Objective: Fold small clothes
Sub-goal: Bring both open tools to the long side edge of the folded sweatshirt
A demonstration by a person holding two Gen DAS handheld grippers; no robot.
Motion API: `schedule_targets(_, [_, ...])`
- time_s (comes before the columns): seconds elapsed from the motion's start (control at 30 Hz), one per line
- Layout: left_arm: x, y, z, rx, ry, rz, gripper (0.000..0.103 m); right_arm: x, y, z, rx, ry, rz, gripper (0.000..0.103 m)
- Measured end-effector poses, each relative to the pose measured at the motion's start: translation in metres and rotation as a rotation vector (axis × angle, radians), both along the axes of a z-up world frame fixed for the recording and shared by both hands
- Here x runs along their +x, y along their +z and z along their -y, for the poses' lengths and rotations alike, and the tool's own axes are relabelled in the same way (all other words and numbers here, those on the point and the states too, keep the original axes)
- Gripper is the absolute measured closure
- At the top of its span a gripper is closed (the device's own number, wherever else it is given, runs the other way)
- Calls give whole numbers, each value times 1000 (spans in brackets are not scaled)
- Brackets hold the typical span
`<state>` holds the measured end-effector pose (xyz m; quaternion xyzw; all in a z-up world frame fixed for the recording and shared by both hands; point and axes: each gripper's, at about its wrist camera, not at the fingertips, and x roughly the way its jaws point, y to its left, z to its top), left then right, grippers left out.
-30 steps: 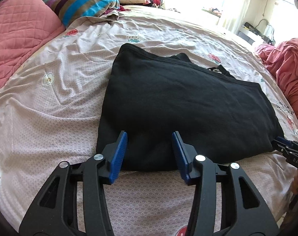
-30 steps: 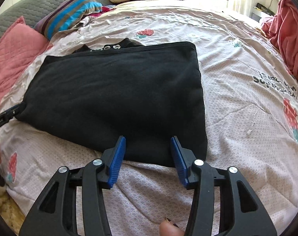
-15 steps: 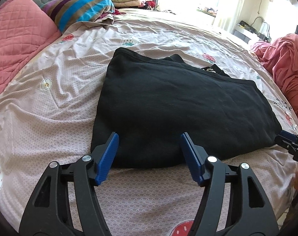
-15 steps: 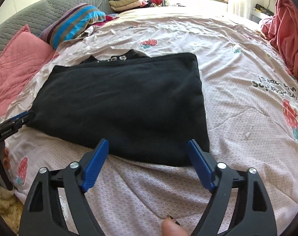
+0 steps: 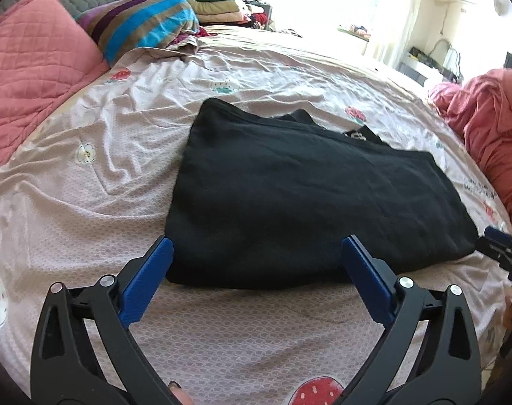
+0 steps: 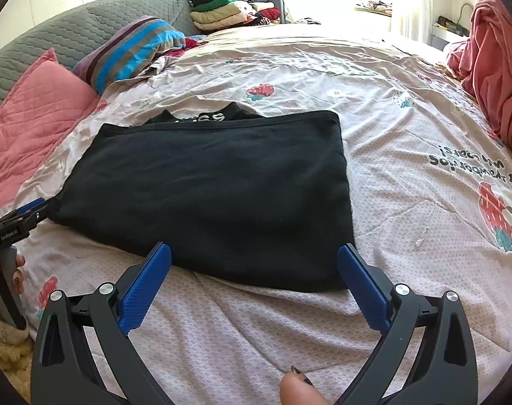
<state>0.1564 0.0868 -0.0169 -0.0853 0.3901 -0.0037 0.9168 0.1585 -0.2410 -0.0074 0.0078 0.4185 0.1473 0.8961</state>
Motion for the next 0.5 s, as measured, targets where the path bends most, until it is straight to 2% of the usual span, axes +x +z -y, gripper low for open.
schedule_targets(0.23, [5,3,-33,-57,105,-14,10,-3,4,-43,-40,94,42,5])
schedule_targets(0.5, [23,-1,-76,-89,207,-93,10,-6,11,-130,-98,289,119,5])
